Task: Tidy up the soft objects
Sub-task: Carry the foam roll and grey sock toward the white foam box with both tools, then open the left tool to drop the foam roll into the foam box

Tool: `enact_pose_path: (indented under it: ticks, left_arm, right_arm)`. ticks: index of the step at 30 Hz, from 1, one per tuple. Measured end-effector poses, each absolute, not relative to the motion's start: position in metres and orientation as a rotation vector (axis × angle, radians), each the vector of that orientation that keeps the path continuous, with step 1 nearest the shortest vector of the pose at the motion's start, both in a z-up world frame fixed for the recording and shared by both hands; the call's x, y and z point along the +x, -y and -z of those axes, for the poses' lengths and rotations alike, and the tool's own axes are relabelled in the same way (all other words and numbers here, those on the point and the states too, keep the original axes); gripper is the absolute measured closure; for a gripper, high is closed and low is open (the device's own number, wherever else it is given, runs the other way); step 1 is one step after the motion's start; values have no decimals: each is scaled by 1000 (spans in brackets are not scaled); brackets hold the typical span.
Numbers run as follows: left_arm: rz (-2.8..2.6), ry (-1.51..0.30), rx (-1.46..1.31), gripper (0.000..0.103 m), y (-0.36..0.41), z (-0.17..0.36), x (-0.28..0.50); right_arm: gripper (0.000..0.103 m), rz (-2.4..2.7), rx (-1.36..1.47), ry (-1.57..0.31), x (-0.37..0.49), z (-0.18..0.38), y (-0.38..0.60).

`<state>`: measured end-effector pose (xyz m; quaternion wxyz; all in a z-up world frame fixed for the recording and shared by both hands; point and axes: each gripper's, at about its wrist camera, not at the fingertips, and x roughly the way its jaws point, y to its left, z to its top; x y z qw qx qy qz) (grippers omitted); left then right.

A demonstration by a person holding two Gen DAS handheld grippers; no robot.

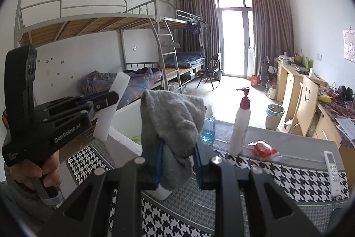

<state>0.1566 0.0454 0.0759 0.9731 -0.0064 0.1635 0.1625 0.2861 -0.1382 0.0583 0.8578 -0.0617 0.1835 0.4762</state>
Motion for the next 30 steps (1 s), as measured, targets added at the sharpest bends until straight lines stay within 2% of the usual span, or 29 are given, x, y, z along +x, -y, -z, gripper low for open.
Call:
enact_pose_path:
  ticks: [30]
  left_arm:
    - [-333, -432, -60, 93, -94, -53, 200]
  right_arm:
    - [75, -931, -140, -432, 300, -53, 109]
